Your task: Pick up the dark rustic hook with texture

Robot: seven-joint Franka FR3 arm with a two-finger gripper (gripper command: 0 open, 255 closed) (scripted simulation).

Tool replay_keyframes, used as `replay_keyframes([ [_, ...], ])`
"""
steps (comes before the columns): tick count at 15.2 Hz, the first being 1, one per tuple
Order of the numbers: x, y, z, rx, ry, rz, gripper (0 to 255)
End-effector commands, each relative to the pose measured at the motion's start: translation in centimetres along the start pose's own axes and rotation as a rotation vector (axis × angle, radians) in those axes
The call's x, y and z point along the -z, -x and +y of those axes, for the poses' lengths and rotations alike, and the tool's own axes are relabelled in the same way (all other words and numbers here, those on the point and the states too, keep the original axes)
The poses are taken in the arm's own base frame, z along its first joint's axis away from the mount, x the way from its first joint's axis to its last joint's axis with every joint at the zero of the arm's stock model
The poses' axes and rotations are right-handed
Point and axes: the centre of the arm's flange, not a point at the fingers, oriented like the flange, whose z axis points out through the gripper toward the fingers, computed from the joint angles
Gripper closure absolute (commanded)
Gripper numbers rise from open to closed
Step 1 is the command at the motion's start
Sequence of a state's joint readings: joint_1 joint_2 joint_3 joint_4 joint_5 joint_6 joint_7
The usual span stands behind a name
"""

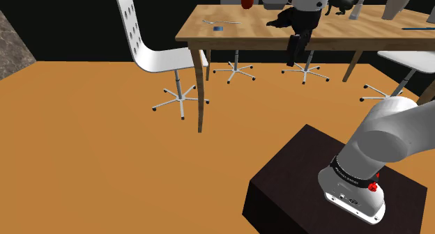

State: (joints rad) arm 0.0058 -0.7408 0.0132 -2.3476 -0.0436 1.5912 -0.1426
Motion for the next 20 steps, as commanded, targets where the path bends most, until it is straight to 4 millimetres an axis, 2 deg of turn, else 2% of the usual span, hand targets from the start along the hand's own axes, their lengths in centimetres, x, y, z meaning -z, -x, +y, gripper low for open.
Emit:
replay_keyframes([
  [1,0.0,0.0,0.0,0.0,0.0,0.0,0],
  [11,1.2,-5.9,11.8,-0.16,-0.029,0.034,0],
  [20,2.1,-9.5,23.2,-0.304,-0.055,0.065,0],
])
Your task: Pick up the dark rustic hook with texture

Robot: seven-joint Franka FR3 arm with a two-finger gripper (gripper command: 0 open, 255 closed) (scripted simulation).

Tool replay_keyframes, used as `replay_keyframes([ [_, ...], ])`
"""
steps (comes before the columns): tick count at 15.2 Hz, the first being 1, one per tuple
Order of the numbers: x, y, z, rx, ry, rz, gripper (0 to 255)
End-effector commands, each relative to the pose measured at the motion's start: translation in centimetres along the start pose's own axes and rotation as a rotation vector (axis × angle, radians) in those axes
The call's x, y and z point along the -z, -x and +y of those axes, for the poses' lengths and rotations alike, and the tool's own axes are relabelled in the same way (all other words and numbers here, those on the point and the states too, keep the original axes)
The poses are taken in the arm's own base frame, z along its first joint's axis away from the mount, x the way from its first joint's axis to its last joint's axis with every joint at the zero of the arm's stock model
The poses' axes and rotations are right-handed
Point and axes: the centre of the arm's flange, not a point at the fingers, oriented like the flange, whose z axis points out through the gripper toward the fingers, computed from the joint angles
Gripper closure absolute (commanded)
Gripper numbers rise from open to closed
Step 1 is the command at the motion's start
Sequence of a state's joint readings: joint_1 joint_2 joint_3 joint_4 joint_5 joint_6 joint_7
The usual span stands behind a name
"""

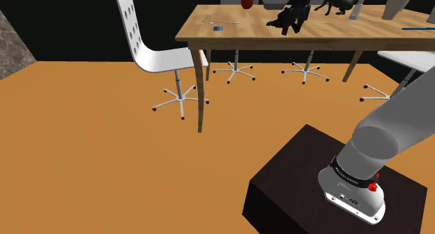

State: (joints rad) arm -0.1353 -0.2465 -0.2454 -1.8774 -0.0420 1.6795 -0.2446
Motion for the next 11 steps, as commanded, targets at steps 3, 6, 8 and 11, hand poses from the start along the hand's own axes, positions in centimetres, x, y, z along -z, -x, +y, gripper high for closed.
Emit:
replay_keyframes([
  [3,0.4,-2.8,4.7,-0.065,-0.011,0.014,0],
  [6,0.8,-4.5,8.2,-0.112,-0.019,0.025,0],
  [8,1.0,-5.6,10.7,-0.144,-0.025,0.031,0],
  [11,1.4,-7.0,14.4,-0.192,-0.034,0.042,0],
])
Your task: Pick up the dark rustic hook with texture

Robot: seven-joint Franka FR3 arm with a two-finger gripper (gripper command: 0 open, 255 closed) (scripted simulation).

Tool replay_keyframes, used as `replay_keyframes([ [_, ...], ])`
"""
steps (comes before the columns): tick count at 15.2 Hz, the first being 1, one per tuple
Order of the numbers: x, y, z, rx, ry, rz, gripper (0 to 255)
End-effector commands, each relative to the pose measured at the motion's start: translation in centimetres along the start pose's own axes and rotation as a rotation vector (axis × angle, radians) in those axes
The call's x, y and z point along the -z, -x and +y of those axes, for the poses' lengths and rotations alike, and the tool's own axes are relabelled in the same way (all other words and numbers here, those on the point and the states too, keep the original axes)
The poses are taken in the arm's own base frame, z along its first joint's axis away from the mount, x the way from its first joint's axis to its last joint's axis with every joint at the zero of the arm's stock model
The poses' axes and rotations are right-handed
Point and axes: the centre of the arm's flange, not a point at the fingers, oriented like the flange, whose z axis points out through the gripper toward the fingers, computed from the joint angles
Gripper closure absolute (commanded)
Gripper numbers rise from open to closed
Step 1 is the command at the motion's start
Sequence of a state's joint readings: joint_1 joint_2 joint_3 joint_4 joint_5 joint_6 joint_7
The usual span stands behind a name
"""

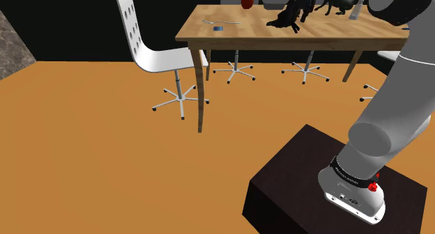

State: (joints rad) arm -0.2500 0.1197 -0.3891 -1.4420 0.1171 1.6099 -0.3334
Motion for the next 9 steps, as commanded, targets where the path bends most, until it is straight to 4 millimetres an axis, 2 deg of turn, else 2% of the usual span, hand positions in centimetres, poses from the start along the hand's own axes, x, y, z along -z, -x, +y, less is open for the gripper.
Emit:
replay_keyframes([
  [1,0.4,-1.5,2.5,-0.031,-0.005,0.007,0],
  [2,0.4,-1.7,2.9,-0.036,-0.006,0.008,0],
  [9,-3.6,-1.4,3.0,-0.036,-0.006,0.008,0],
])
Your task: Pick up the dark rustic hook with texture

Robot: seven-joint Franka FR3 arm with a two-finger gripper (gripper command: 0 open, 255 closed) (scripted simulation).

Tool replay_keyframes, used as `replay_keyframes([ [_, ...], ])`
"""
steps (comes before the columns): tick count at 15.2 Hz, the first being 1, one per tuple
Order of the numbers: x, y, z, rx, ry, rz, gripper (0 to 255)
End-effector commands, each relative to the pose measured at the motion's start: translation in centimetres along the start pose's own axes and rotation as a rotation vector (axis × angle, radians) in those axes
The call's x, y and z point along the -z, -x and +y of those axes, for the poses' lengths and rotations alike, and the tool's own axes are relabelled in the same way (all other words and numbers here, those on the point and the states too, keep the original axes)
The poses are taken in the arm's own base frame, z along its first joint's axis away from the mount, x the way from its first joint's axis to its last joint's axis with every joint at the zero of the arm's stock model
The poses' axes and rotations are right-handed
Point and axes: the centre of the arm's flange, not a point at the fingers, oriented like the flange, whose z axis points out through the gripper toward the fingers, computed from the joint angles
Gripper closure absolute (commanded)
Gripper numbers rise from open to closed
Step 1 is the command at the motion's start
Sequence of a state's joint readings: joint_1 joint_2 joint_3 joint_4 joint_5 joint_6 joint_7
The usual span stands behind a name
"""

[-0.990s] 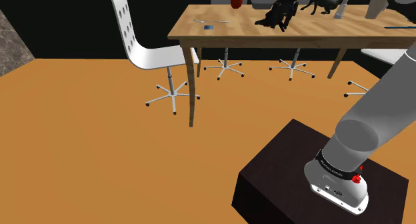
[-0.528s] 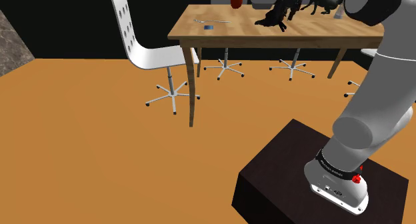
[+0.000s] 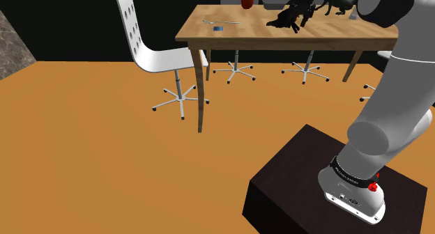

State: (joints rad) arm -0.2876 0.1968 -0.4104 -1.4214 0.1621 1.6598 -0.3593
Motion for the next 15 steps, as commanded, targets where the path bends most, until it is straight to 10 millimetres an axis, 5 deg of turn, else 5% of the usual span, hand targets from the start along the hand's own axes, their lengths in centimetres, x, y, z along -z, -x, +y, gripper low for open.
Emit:
replay_keyframes([
  [1,-0.8,0.1,0.0,0.0,0.0,0.001,0],
  [2,-0.8,0.1,0.0,0.0,0.0,0.001,0],
  [3,-0.7,0.1,-0.1,0.0,0.0,0.001,255],
  [12,-0.8,0.1,0.0,0.0,0.0,0.001,255],
  [15,0.8,0.0,-0.1,0.0,0.0,0.001,255],
])
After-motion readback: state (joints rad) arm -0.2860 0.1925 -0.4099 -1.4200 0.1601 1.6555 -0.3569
